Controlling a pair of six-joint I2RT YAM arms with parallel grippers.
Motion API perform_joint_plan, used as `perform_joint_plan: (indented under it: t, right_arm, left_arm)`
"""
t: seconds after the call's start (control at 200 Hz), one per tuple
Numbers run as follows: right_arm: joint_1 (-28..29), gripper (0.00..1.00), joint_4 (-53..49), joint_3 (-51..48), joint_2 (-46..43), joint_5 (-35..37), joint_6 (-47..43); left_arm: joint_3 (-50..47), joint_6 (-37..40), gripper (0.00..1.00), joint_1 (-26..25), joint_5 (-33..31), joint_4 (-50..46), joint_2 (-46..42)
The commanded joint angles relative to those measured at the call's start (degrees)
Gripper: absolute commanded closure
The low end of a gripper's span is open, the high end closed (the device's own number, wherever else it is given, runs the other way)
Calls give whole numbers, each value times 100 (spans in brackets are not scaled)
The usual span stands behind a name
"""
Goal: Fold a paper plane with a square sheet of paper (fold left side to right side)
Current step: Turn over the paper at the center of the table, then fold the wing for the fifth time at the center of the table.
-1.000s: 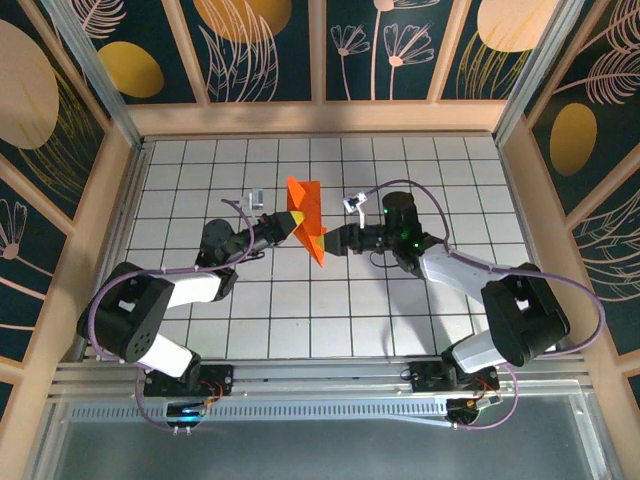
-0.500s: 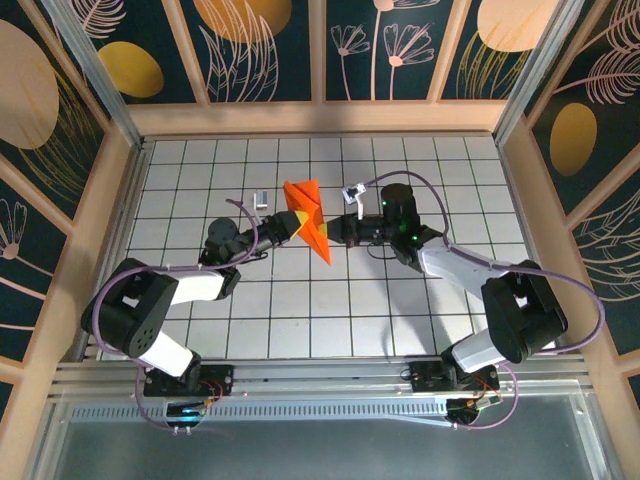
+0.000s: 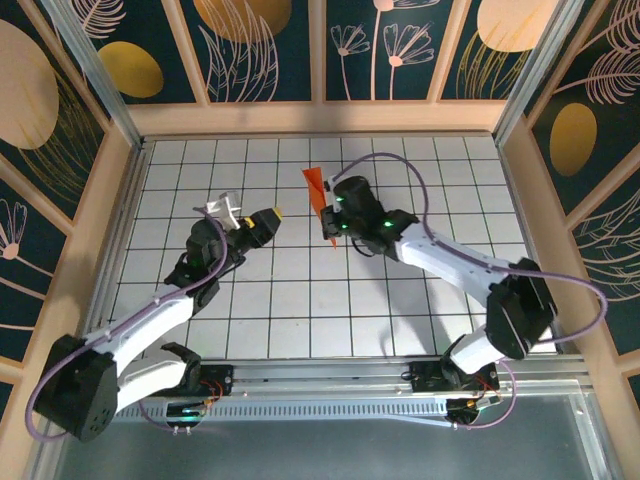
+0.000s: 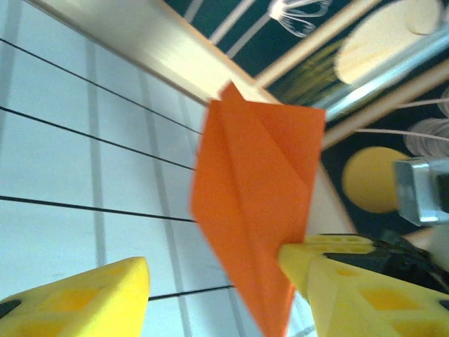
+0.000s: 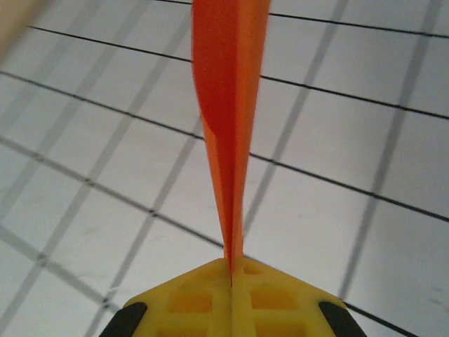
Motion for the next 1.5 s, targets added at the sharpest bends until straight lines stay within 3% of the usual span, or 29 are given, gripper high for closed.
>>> perform_joint_plan:
  t: [0.0,0.155,0.235,0.325,0.551,0.706,0.866,0.956,1.111,1.296,1.491]
  right_arm:
    - [386,100,-1590,327,763,3000,-111]
    - [857,100,-2382,845,1905,4416,94]
    - [954,100,-2495,997,2310,4447,188]
    - [1023,90,-2300,1010,2489,4112,167]
    - [870,52,-1364,639,1804,2388,108]
    - [367,35,-552,2,768,1128,202]
    - [-459,29,456,-995,-273,-102,594]
    - [-1016,24,1216,-1695,-858,-901,1011]
    - [-1990,8,2797,-2963,-1660,-2213,2034]
    - [-2897,1,4110,-3855,-1820,-3427,2948]
    - [-3215,1,4654,-4176,-1743,-3822,3222]
  left_arm:
    - [50,457,37,-13,-1464,-1575,-438]
    - [-60,287,34,-1,-2175,-2147,-868]
    - [-132,222,34,-2,-2192,-2161,-941]
    - [-121,185,34,7,-2184,-2174,-896]
    - [25,211,33,20,-1820,-2063,-505]
    - [42,157,32,15,-1183,-1570,-11]
    - [240,-20,33,-1,-251,-968,830]
    - [539,-183,31,-158,-33,-921,1412]
    - [980,-504,30,-487,481,-346,2406]
    - [1522,-710,30,-653,709,-13,3376]
    - [2101,-873,31,-731,1029,224,4310]
